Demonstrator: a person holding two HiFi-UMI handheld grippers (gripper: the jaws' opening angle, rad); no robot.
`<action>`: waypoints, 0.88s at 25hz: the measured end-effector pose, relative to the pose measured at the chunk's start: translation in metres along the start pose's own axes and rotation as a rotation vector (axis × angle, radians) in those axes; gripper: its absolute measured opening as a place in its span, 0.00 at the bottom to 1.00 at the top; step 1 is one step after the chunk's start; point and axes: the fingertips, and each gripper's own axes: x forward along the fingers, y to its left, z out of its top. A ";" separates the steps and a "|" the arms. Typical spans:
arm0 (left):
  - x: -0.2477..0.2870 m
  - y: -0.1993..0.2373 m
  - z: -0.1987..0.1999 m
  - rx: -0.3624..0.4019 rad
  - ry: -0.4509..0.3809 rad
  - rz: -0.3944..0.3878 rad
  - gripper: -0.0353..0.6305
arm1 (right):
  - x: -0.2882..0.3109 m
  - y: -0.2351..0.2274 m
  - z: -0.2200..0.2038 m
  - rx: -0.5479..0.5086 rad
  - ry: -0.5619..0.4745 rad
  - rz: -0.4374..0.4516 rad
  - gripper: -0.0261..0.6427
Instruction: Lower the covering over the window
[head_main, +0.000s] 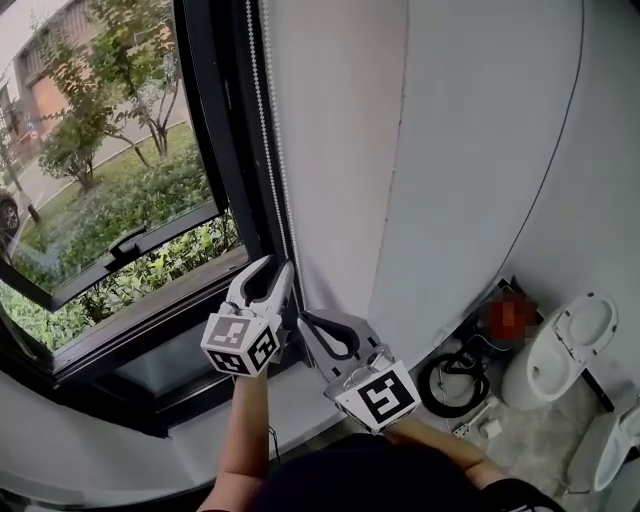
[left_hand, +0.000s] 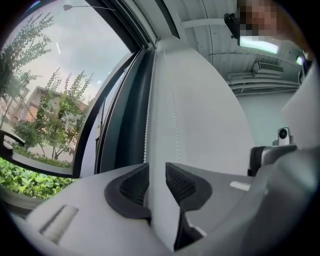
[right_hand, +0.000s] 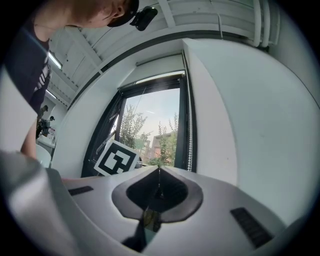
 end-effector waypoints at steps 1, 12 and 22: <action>0.004 0.001 -0.001 0.013 0.006 0.004 0.22 | 0.000 0.000 0.000 0.002 -0.001 -0.003 0.06; 0.030 0.012 -0.008 0.007 0.044 0.031 0.23 | -0.003 0.000 0.006 0.001 -0.020 0.008 0.06; 0.035 0.017 -0.014 0.003 0.075 0.037 0.23 | -0.002 0.000 0.008 -0.001 -0.021 0.012 0.06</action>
